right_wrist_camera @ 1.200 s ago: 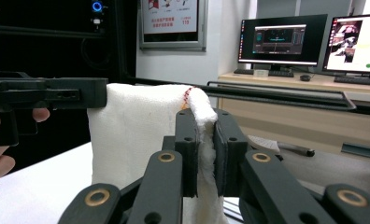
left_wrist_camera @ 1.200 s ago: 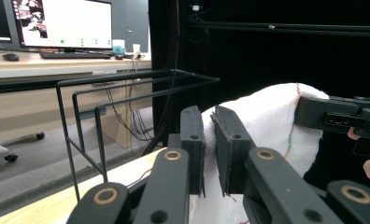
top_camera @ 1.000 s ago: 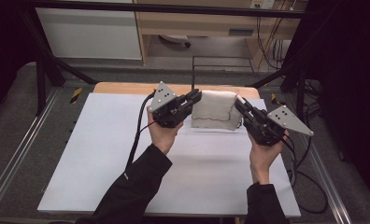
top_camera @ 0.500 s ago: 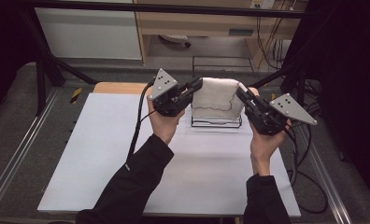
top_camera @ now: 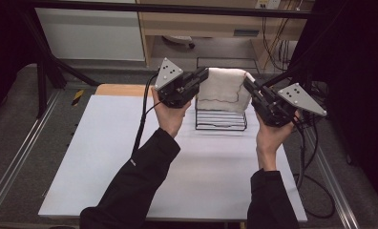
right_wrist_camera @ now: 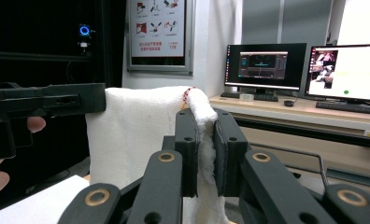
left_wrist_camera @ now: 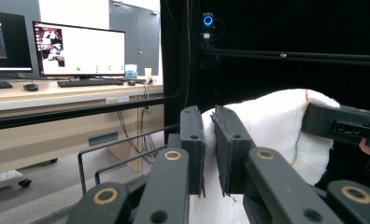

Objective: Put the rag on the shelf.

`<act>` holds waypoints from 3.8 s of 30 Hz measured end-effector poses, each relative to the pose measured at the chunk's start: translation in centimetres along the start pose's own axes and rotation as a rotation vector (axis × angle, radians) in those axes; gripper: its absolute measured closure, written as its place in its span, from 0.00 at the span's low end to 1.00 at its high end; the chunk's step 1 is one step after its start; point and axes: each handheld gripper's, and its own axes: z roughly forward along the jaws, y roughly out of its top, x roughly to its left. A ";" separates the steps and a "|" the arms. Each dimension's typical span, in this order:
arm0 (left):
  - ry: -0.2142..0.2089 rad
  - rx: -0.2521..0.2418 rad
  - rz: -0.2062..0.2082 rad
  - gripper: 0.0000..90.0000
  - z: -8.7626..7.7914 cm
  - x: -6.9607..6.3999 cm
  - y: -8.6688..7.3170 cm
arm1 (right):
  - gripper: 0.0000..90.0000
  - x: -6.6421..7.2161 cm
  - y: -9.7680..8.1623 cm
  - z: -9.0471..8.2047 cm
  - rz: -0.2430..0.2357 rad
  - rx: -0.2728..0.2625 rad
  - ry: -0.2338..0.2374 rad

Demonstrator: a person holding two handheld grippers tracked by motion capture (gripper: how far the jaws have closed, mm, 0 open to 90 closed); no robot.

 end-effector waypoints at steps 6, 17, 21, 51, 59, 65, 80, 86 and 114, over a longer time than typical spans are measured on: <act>0.008 -0.003 -0.004 0.91 0.6 0.6 1.1 | 0.91 -0.2 0.9 0.9 -0.011 -0.005 -0.004; 0.025 -0.020 0.000 0.91 1.6 1.1 2.6 | 0.91 -1.0 2.8 2.5 -0.026 -0.007 -0.020; 0.025 -0.029 -0.009 0.91 1.8 1.3 3.1 | 0.91 -1.2 3.3 3.0 -0.025 -0.014 -0.021; 0.061 -0.048 0.021 0.91 4.6 3.1 5.8 | 0.91 -3.1 5.7 6.6 -0.038 -0.020 -0.046; 0.085 -0.023 0.028 0.91 6.5 4.4 5.2 | 0.91 -4.4 5.0 8.5 -0.024 0.001 -0.053; 0.097 -0.010 0.010 0.91 7.6 5.5 4.8 | 0.91 -5.0 4.5 9.9 -0.022 0.025 -0.052; 0.069 0.057 0.014 0.91 8.4 5.7 1.7 | 0.91 -6.2 1.8 9.8 0.004 0.091 -0.052; 0.046 0.073 0.012 0.91 7.9 5.6 0.6 | 0.90 -6.1 1.1 9.3 -0.002 0.116 -0.046; -0.030 0.134 0.008 0.91 5.4 4.3 -1.4 | 0.89 -5.2 -0.8 6.0 -0.028 0.168 0.018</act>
